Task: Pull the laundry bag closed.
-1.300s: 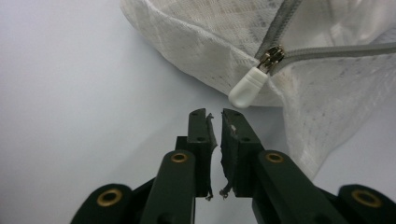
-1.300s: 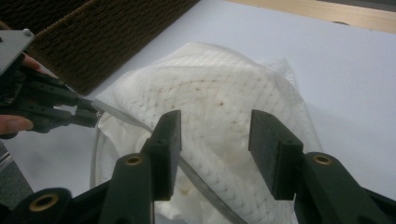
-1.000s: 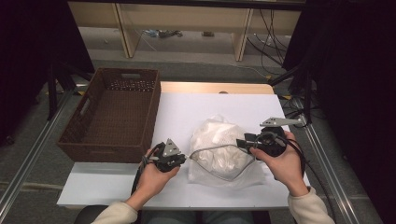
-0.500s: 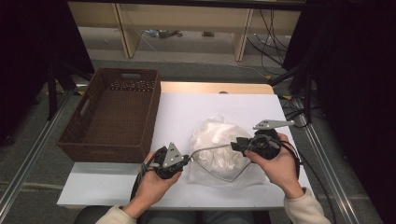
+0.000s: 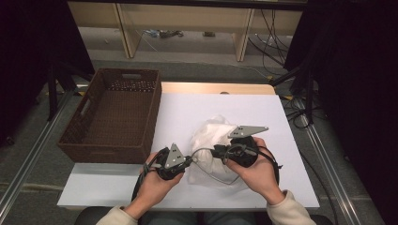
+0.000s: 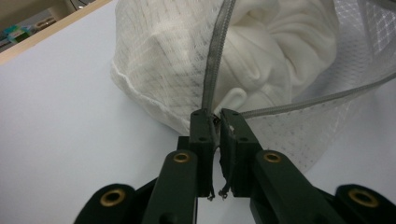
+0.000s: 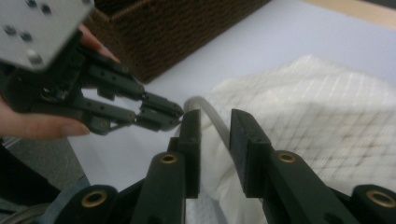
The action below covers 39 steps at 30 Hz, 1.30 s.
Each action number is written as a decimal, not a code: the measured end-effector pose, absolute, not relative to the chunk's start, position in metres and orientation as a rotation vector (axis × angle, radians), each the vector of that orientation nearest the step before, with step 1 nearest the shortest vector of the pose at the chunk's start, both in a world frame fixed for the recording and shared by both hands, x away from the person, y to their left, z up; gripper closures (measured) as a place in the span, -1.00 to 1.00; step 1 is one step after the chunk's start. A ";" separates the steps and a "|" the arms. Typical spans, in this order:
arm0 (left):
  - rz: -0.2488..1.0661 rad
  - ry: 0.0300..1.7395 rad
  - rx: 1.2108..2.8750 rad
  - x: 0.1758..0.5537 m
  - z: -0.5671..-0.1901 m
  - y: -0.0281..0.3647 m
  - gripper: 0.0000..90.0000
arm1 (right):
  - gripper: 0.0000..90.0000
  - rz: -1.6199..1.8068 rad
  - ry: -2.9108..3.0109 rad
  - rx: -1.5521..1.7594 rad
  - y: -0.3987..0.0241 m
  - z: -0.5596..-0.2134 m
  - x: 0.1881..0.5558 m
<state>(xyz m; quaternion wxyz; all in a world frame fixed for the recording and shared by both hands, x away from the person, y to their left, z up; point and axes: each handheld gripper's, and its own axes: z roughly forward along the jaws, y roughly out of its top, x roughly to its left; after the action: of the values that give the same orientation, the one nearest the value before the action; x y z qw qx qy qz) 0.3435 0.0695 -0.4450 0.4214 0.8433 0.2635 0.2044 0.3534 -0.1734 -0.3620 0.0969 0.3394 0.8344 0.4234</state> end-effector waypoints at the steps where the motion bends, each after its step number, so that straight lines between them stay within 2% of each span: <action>1: 0.515 0.659 2.113 0.344 -0.445 0.070 0.83 | 0.67 1.270 2.470 1.024 -0.174 -0.360 0.352; 9: 0.513 0.683 2.118 0.342 -0.444 0.080 0.78 | 0.69 1.203 2.570 0.998 -0.154 -0.374 0.341; 16: 0.495 0.694 2.153 0.343 -0.447 0.083 0.75 | 0.72 1.123 2.586 1.086 -0.140 -0.401 0.354; 22: 0.470 0.705 2.145 0.344 -0.448 0.081 0.73 | 0.73 1.126 2.603 1.065 -0.134 -0.404 0.358; 32: 0.501 0.679 2.175 0.347 -0.448 0.084 0.71 | 0.71 1.106 2.616 1.046 -0.122 -0.407 0.360; 39: 0.485 0.734 2.147 0.345 -0.450 0.083 0.71 | 0.74 1.090 2.615 1.047 -0.115 -0.413 0.366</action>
<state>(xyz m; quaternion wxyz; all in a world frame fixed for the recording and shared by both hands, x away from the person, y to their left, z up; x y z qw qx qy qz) 0.3452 0.0827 -0.4501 0.3993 0.8484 0.2901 0.1915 0.3655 -0.1153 -0.4128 0.0604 0.3461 0.8642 0.3601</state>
